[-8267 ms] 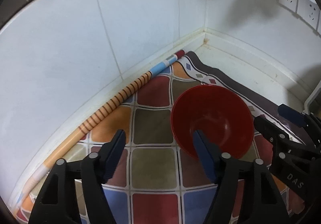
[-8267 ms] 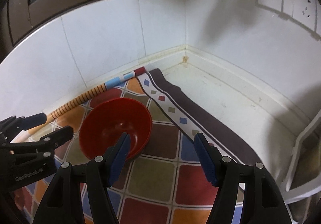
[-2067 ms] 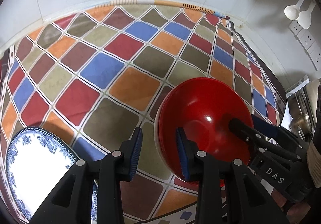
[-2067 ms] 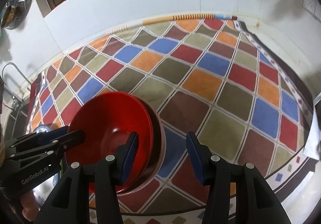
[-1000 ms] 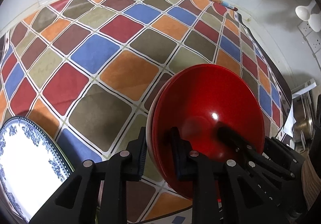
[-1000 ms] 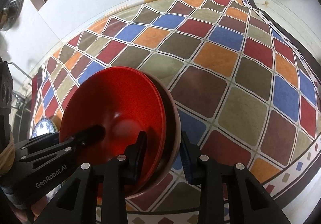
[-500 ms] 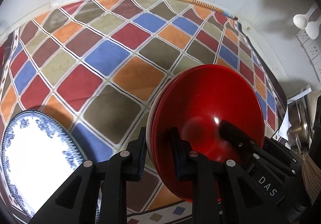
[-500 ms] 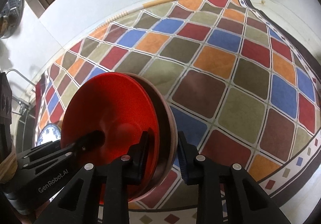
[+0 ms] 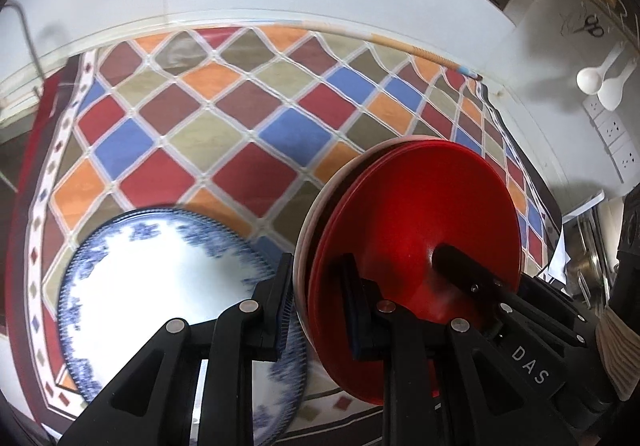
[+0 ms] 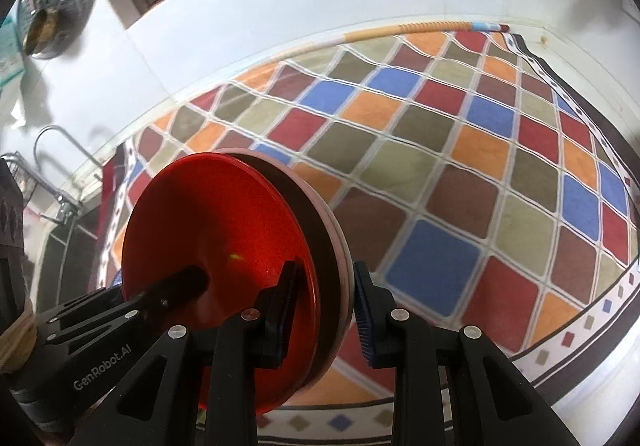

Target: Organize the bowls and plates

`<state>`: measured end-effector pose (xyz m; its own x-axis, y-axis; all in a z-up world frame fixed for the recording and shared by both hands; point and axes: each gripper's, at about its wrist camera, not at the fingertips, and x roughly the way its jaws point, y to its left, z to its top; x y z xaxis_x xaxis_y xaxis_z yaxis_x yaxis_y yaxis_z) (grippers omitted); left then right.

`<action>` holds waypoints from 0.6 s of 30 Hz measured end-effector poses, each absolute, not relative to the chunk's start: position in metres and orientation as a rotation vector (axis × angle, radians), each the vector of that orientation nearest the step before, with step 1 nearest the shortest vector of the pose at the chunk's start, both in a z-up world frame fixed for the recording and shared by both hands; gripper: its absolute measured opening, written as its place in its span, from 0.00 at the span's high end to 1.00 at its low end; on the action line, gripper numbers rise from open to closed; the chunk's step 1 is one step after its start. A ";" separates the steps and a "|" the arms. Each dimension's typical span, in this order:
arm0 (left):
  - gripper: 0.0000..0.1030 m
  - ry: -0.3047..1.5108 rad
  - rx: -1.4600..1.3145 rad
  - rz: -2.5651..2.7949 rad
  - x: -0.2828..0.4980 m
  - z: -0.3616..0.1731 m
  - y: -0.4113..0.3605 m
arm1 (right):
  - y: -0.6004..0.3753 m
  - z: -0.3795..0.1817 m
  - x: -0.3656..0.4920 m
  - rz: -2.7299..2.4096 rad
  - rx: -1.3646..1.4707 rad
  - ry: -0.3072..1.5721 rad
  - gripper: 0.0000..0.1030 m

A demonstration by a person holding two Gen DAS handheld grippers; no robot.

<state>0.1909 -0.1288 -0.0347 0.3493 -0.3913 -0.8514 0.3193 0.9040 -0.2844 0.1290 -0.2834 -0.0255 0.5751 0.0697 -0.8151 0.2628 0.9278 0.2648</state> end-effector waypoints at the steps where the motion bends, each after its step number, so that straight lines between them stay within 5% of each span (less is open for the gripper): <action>1: 0.78 1.122 -0.078 -0.455 0.190 -0.034 -0.121 | -0.275 -0.024 0.130 -0.107 0.376 0.957 0.72; 18: 0.78 1.133 -0.141 -0.362 0.172 -0.043 -0.019 | -0.179 -0.019 0.131 0.003 0.325 0.983 0.72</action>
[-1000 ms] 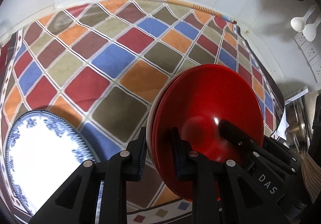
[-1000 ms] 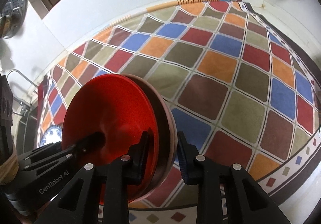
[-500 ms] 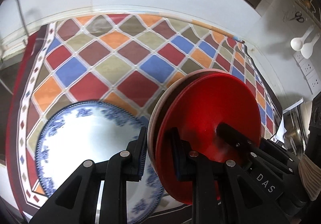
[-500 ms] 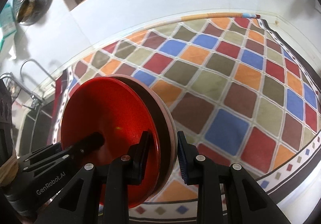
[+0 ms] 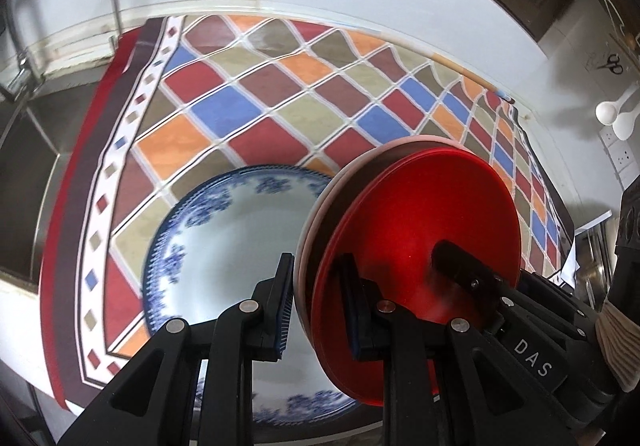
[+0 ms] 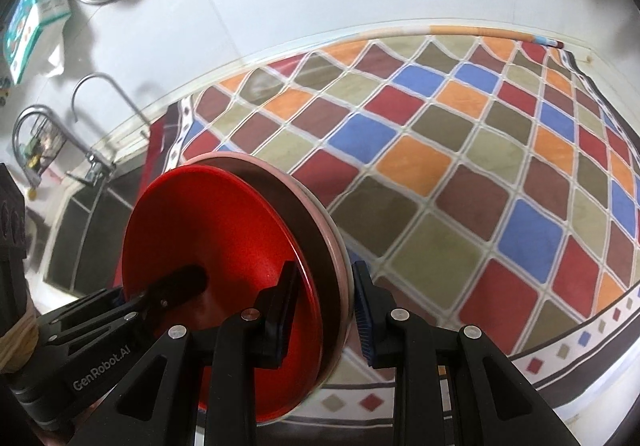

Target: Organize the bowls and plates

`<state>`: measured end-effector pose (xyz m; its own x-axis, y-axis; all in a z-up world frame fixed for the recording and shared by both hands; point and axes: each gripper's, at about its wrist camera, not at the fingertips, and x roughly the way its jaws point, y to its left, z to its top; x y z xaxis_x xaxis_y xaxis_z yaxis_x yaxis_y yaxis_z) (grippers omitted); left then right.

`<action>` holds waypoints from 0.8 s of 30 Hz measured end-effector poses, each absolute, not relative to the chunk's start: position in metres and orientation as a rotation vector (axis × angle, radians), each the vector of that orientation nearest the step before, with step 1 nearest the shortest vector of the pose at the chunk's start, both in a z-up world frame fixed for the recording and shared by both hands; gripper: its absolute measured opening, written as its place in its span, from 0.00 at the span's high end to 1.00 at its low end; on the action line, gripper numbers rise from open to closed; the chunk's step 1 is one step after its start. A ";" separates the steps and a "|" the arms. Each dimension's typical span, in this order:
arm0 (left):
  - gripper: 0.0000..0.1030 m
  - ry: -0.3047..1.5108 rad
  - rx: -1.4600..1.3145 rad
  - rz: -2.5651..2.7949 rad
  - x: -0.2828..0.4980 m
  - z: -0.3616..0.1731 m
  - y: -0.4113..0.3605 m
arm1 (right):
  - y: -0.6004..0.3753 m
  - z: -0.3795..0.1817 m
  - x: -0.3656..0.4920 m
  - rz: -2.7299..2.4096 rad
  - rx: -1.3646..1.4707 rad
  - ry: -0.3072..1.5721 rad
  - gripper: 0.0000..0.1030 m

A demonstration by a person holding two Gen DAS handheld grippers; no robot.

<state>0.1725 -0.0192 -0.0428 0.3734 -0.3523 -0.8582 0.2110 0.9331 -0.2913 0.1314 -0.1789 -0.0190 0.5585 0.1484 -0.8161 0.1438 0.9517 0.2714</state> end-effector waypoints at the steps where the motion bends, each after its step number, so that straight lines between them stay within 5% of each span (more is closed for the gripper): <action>1: 0.78 1.135 -0.144 -0.357 0.171 -0.044 -0.014 | -0.173 -0.020 0.132 0.009 0.323 0.987 0.72; 24: 0.78 1.216 -0.165 -0.334 0.166 -0.077 0.027 | -0.119 -0.048 0.133 0.050 0.300 1.106 0.72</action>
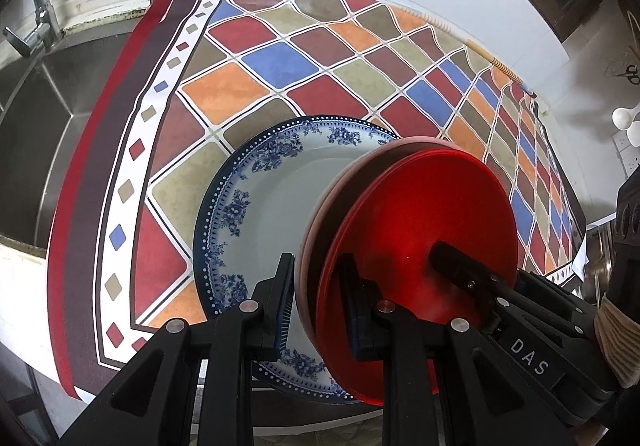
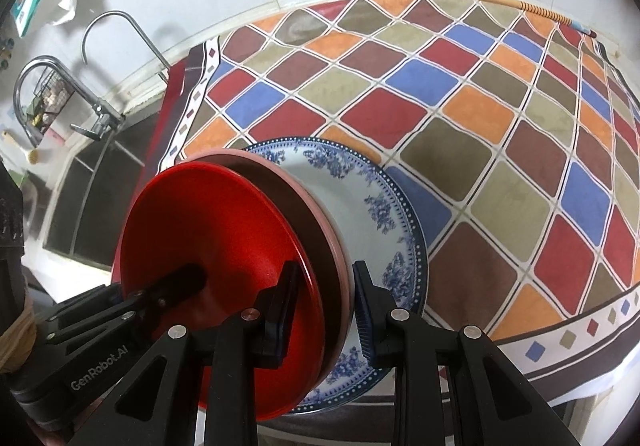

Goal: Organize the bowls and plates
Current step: 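Lower the nested bowls onto the blue-floral plate and open both grippers, then lift both grippers away from the stacked dishes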

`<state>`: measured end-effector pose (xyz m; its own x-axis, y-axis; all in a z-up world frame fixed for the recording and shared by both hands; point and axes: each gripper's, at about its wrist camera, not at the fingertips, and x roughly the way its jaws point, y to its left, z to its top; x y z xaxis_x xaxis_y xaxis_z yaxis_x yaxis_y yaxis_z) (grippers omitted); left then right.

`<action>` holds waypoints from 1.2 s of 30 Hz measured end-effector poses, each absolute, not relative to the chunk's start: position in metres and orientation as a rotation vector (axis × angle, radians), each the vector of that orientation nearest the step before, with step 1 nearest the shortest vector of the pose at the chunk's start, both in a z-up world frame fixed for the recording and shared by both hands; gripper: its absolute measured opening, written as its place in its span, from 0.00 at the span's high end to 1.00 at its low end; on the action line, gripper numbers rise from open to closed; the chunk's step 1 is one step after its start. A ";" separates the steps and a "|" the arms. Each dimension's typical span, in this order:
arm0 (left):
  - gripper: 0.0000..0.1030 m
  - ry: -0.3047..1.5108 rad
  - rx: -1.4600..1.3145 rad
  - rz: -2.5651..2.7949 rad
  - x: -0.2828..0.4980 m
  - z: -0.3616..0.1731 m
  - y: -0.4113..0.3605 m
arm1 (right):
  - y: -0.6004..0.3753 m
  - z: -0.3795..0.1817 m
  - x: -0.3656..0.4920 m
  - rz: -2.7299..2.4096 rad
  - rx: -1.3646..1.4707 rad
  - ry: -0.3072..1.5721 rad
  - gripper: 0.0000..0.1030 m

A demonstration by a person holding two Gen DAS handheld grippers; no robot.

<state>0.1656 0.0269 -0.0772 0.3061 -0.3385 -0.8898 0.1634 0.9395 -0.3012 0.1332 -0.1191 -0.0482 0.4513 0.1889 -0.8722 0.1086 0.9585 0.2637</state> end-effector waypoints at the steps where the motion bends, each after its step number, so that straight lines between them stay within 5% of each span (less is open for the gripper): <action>1: 0.78 1.217 -0.165 -0.335 0.166 -0.078 0.027 | -0.119 -0.049 0.134 0.050 0.303 1.111 0.72; 22: 0.73 1.131 -0.128 -0.338 0.168 -0.071 0.034 | -0.111 -0.048 0.138 0.010 0.220 1.058 0.72; 25: 0.70 1.094 -0.101 -0.337 0.163 -0.065 0.035 | -0.111 -0.042 0.132 -0.016 0.212 1.018 0.60; 36: 0.29 0.843 0.038 -0.295 0.114 -0.027 0.026 | -0.131 -0.008 0.078 -0.127 0.211 0.810 0.30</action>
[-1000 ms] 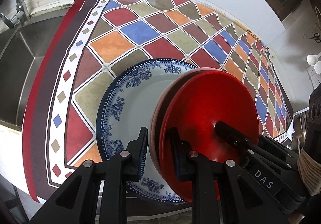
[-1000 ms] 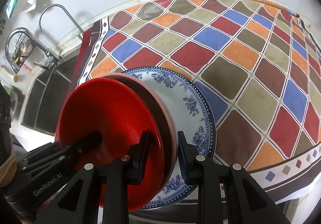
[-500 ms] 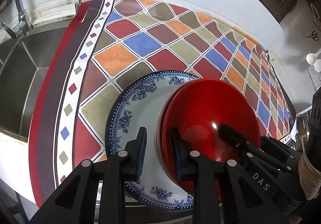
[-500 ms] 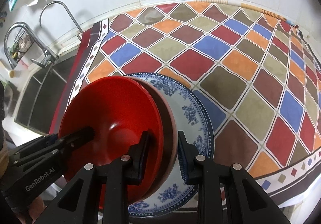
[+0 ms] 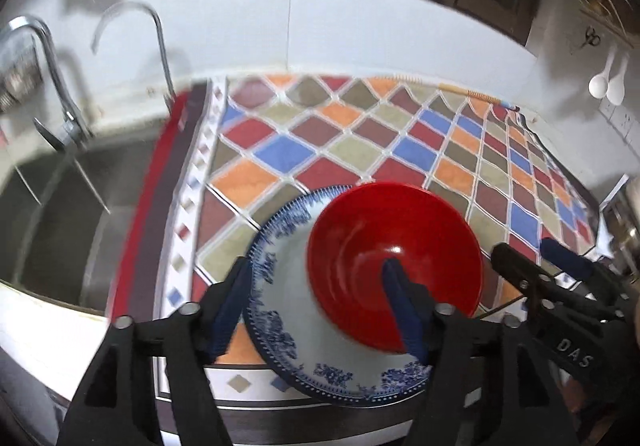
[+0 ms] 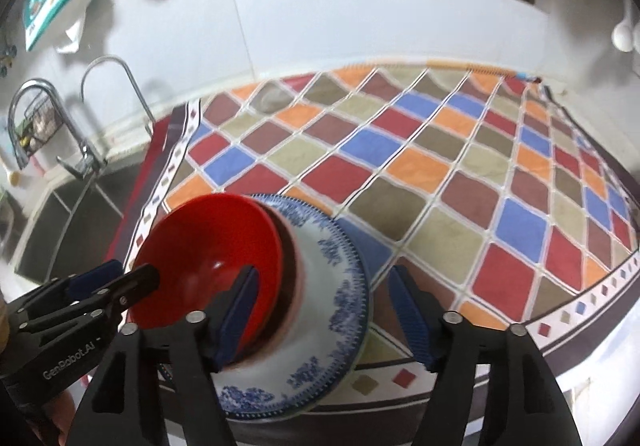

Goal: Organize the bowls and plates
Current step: 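Lift both grippers away from the stacked dishes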

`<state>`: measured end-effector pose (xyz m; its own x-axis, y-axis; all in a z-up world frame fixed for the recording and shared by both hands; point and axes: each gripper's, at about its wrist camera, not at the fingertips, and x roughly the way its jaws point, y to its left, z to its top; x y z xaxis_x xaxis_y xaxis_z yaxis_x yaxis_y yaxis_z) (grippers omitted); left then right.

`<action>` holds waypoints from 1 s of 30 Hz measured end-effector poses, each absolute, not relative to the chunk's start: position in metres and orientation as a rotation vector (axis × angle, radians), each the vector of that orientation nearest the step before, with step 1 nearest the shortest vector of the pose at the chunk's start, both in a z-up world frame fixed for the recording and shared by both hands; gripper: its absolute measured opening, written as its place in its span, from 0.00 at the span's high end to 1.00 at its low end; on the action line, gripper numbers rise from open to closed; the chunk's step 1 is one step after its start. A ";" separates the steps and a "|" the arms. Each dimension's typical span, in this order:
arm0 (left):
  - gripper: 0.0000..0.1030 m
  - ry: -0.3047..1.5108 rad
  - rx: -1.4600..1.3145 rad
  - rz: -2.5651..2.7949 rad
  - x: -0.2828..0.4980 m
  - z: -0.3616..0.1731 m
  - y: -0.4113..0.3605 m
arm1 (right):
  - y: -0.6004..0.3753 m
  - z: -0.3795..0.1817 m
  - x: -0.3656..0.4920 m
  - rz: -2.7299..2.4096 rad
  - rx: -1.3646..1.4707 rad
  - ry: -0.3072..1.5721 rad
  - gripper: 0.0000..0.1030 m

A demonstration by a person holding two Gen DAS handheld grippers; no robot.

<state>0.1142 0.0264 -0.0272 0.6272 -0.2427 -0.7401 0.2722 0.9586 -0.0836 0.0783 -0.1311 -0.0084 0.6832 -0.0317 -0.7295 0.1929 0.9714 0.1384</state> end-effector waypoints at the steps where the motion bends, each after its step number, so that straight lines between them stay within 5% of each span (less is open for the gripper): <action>1: 0.27 0.819 0.047 -0.284 0.108 -0.024 0.025 | -0.133 -0.006 0.071 -0.134 0.203 0.790 0.29; 9: 0.11 0.726 0.035 -0.237 0.052 -0.013 0.020 | -0.150 0.007 0.025 -0.139 0.199 0.722 0.19; 30: 0.04 0.600 0.021 -0.137 -0.069 0.008 -0.004 | -0.179 0.029 -0.094 -0.162 0.097 0.566 0.12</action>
<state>-0.0689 -0.0040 0.0085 0.8163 -0.1227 -0.5645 0.1351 0.9906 -0.0200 -0.0942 -0.1793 0.0293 0.8318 -0.1260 -0.5405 0.1795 0.9826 0.0472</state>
